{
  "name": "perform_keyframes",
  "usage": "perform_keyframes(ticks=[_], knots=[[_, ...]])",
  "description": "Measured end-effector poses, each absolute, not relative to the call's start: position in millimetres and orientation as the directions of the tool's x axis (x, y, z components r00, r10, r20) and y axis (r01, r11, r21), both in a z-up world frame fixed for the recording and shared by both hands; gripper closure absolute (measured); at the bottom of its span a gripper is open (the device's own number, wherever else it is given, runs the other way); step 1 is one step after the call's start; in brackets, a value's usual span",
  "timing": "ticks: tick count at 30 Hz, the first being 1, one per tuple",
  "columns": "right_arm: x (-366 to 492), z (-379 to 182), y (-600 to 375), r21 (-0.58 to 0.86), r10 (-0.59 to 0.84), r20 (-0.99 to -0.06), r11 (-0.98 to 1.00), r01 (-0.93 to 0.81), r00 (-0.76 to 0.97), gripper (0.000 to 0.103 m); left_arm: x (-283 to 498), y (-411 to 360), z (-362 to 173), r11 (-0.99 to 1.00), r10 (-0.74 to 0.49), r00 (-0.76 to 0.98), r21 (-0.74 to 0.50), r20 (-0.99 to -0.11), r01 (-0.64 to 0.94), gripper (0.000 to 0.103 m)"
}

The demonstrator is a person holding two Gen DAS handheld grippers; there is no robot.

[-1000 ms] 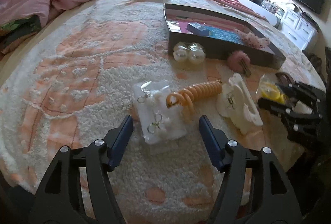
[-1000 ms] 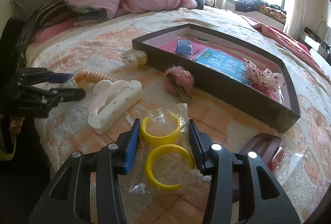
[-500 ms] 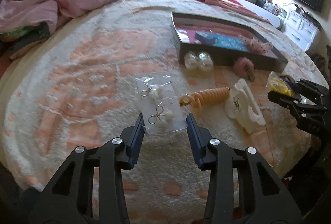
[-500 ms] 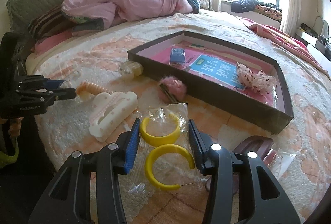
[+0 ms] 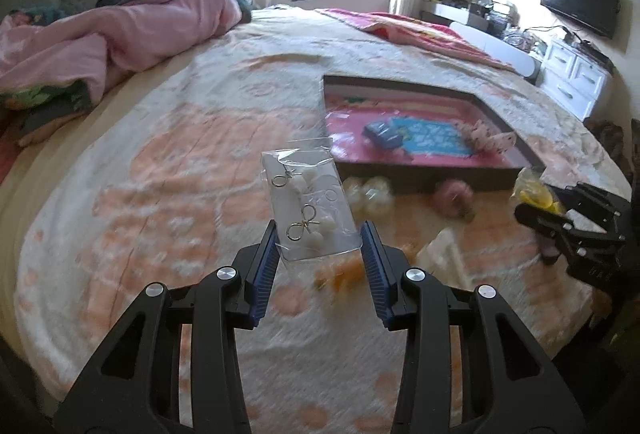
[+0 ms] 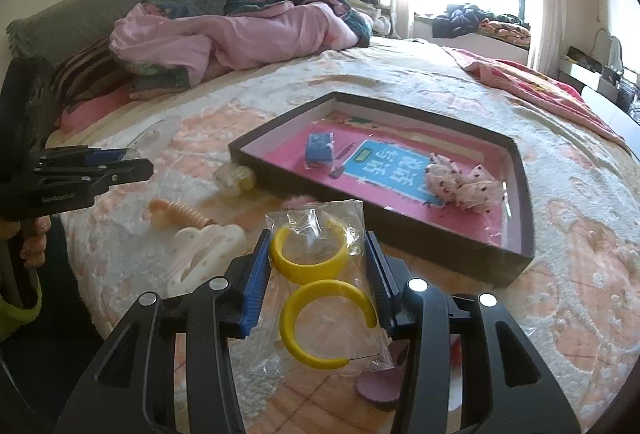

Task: Organize jewelry
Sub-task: 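Lift and carry the earring packet with the left tool while the right tool carries the bangles over the tray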

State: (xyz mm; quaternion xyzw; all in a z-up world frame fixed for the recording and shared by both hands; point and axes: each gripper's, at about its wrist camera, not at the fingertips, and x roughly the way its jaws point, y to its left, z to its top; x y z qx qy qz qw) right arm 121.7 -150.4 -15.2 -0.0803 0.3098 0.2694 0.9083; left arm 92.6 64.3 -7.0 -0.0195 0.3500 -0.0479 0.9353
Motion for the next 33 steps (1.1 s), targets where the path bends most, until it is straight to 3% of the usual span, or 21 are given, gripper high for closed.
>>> perform_keyframes(ticks=[12,33], knots=[[151.7,4.3,-177.7,0.022,0.39,-0.564,0.888,-0.459,0.728,0.06,145.6,8.1,3.5,0.979,-0.194,0.75,-0.081,-0.632,0.185,0.071],[226.8,5.9,-218.8,0.011,0.303,-0.574,0.932,-0.363,0.761,0.06,221.8,-49.7,-9.3,0.96,-0.268,0.676,-0.13,-0.686,0.249,0.071]])
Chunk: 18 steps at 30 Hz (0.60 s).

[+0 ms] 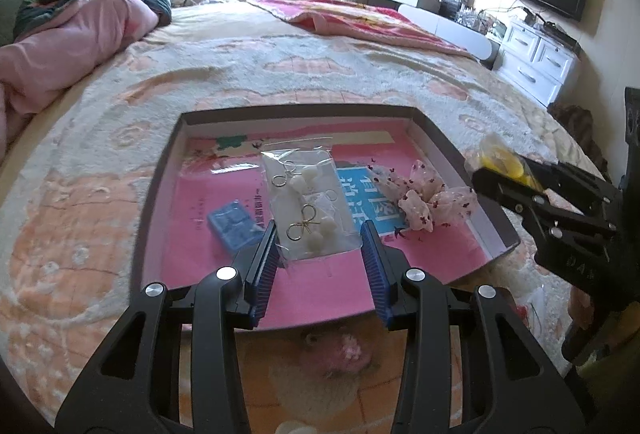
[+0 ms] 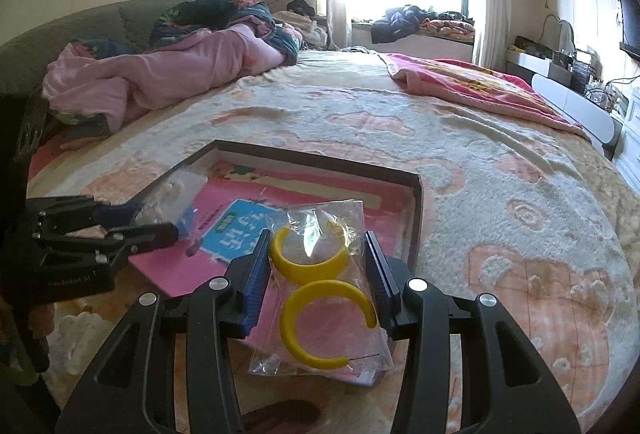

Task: Organize jewelry
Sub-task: 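Lift and carry the earring packet with the left tool while the right tool carries the bangles over the tray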

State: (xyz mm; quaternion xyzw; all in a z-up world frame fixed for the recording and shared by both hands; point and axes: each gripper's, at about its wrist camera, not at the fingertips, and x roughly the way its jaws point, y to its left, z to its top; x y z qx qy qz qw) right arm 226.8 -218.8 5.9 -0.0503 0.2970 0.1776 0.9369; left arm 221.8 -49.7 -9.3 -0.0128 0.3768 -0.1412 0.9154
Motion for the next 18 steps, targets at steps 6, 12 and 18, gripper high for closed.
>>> perform_keyframes(ticks=[6,12,18], knots=[[251.1,-3.3,-218.2,-0.001,0.294,-0.606,0.929,-0.37,0.739,0.06,235.2,-59.1,-17.8,0.96,-0.258,0.645,-0.113,-0.719,0.258,0.071],[269.1,-16.5,-216.8,0.013,0.284,-0.648,0.932,-0.362,0.707,0.06,242.6,-65.2,-28.4,0.958,-0.251,0.613,-0.102,-0.749,0.267,0.071],[274.5,-28.6,-218.2,0.031,0.291,-0.668,0.93,-0.365,0.685,0.06,248.2,-67.2,-36.2,0.957,-0.252,0.588,-0.109,-0.768,0.268,0.07]])
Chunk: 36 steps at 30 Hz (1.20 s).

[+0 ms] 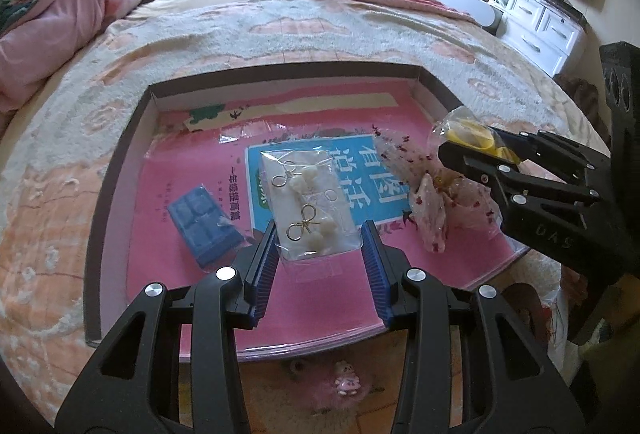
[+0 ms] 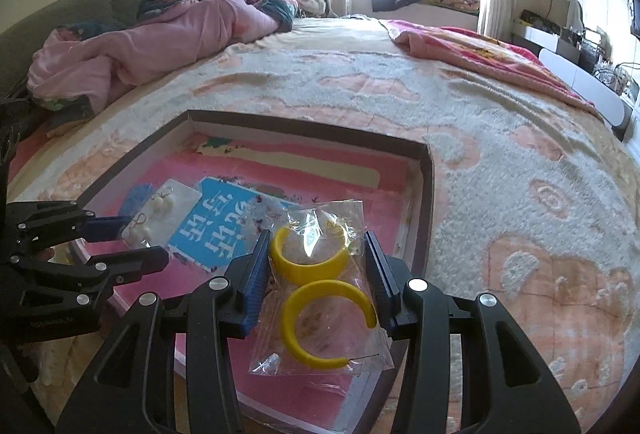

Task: Organize jewelry
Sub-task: 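Lift and carry the earring packet with the left tool while the right tool carries the bangles over the tray, then open the left tool over the tray while the right tool releases the bangles into it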

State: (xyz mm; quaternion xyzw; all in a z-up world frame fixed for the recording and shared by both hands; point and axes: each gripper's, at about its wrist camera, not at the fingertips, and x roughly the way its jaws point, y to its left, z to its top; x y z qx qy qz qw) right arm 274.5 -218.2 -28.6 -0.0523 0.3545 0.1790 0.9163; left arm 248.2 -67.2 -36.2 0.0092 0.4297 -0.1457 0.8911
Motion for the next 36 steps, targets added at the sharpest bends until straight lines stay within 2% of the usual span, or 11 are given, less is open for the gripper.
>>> perform_keyframes(ticks=[8,11,15,25,27,29,31,33,36], knots=[[274.1,-34.4,-220.1,0.06,0.306,-0.678,0.929,-0.364,0.669,0.057,246.6,-66.1,-38.6,0.959,-0.25,0.581,-0.117,-0.774,0.257,0.07],[270.7,-32.0,-222.2,0.063,0.31,-0.667,0.93,-0.362,0.678,0.045,245.2,-66.6,-40.0,0.96,-0.246,0.58,-0.113,-0.777,0.255,0.069],[264.1,-27.5,-226.7,0.075,0.313,-0.65,0.933,-0.352,0.693,0.037,241.6,-65.6,-38.0,0.961,-0.249,0.588,-0.121,-0.769,0.248,0.065],[230.7,-10.4,-240.6,0.069,0.288,-0.58,0.949,-0.306,0.762,0.021,218.6,-49.0,-13.7,0.964,-0.264,0.675,-0.161,-0.689,0.212,0.04],[223.7,-7.1,-242.4,0.072,0.287,-0.569,0.951,-0.3,0.77,0.021,211.7,-42.0,-5.5,0.965,-0.26,0.703,-0.169,-0.662,0.199,0.031],[216.3,-4.5,-242.4,0.069,0.282,-0.563,0.953,-0.296,0.777,0.018,204.4,-35.6,0.8,0.968,-0.253,0.729,-0.173,-0.636,0.185,0.018],[211.0,-2.8,-242.7,0.069,0.28,-0.558,0.954,-0.293,0.781,0.016,196.1,-28.8,7.1,0.968,-0.249,0.75,-0.179,-0.613,0.175,0.018],[204.7,-0.9,-242.7,0.07,0.279,-0.552,0.954,-0.29,0.786,0.015,189.6,-22.5,12.7,0.97,-0.238,0.768,-0.183,-0.595,0.159,0.011],[195.4,2.6,-242.7,0.072,0.28,-0.545,0.955,-0.288,0.791,0.013,178.3,-15.6,19.2,0.97,-0.235,0.785,-0.189,-0.573,0.153,0.011]])
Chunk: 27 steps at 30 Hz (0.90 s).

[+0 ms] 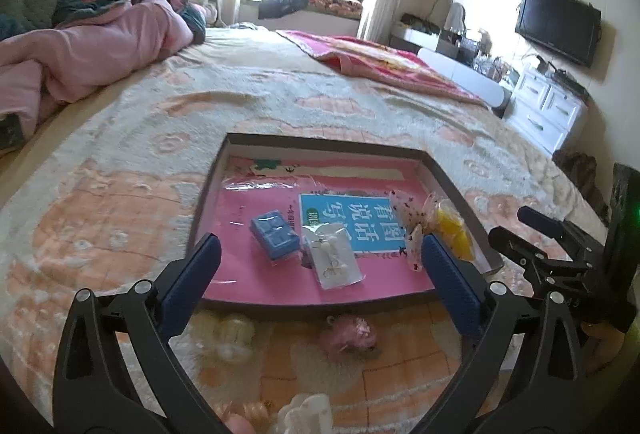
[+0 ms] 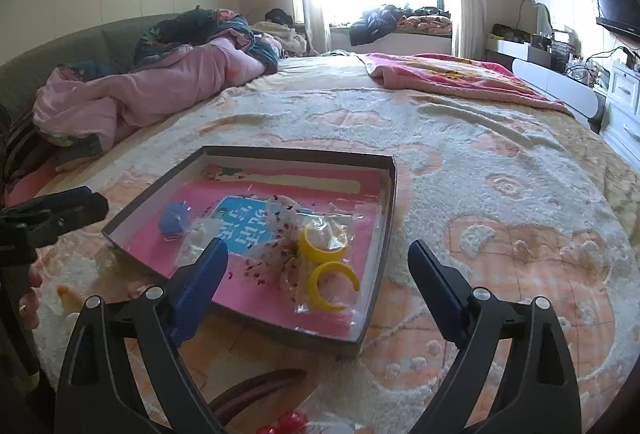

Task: Organize jewelry
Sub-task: 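Open the left tool over the tray while the right tool releases the bangles into it, then move both tools back toward the items beside the tray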

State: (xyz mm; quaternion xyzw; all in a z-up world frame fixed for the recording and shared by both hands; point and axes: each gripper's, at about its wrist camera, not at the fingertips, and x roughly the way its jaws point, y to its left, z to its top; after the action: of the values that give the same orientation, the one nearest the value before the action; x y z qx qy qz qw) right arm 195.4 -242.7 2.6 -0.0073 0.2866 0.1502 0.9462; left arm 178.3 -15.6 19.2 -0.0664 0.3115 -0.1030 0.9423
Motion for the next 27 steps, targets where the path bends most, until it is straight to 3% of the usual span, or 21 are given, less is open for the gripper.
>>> perform_keyframes(ticks=[10,27], knots=[[164.2,11.1,-236.9,0.032,0.264,-0.524,0.956,-0.292,0.809,0.012,144.4,-0.5,22.8,0.975,-0.207,0.816,-0.18,-0.54,0.128,0.011],[133.0,-5.3,-230.4,0.017,0.256,-0.564,0.954,-0.299,0.785,0.012,106.6,11.9,-9.5,0.979,-0.186,0.781,-0.183,-0.596,0.094,0.011]])
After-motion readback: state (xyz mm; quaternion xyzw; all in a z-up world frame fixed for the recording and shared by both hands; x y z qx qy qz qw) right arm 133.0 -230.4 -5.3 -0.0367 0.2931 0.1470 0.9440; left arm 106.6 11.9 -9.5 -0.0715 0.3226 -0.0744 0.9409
